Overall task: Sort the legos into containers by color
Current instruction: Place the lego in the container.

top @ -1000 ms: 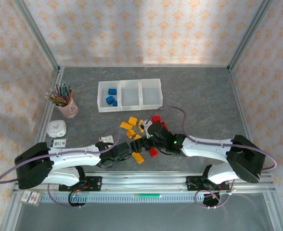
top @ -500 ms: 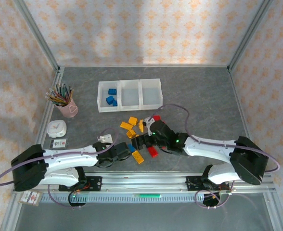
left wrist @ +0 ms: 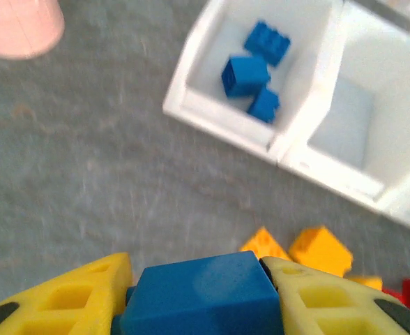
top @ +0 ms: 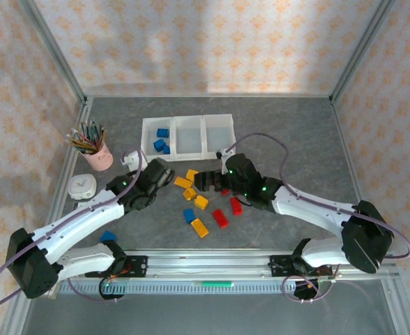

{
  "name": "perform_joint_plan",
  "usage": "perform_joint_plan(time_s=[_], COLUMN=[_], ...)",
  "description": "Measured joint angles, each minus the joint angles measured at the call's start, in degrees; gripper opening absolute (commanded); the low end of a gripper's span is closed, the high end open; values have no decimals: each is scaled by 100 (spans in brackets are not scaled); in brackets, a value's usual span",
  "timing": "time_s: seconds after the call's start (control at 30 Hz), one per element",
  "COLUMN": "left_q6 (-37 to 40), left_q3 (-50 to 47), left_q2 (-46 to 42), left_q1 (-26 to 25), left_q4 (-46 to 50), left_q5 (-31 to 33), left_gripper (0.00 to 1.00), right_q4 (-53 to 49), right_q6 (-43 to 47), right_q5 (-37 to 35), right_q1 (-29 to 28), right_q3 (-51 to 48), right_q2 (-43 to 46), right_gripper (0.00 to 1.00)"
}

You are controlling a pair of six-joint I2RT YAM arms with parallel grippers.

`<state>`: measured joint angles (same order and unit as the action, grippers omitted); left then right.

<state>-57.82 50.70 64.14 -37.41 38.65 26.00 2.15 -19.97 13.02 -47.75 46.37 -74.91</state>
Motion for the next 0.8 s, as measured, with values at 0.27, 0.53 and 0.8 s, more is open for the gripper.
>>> perform_joint_plan(time_s=[0.27, 0.53, 0.8], left_q6=[1250, 1895, 2203], left_q3=[1027, 2184, 3274], left_q2=[1456, 3171, 4426], left_q1=[1154, 1843, 2098], left_q4=[-844, -1416, -1534], left_q5=[-168, -535, -649], left_gripper=[35, 36, 48], right_q4=[22, 44, 76], right_q6=[-127, -101, -17], right_q5=[9, 11, 7], right_q1=[442, 485, 538], right_q3=[345, 501, 614], right_q2=[-481, -822, -901], right_gripper=[100, 100, 100])
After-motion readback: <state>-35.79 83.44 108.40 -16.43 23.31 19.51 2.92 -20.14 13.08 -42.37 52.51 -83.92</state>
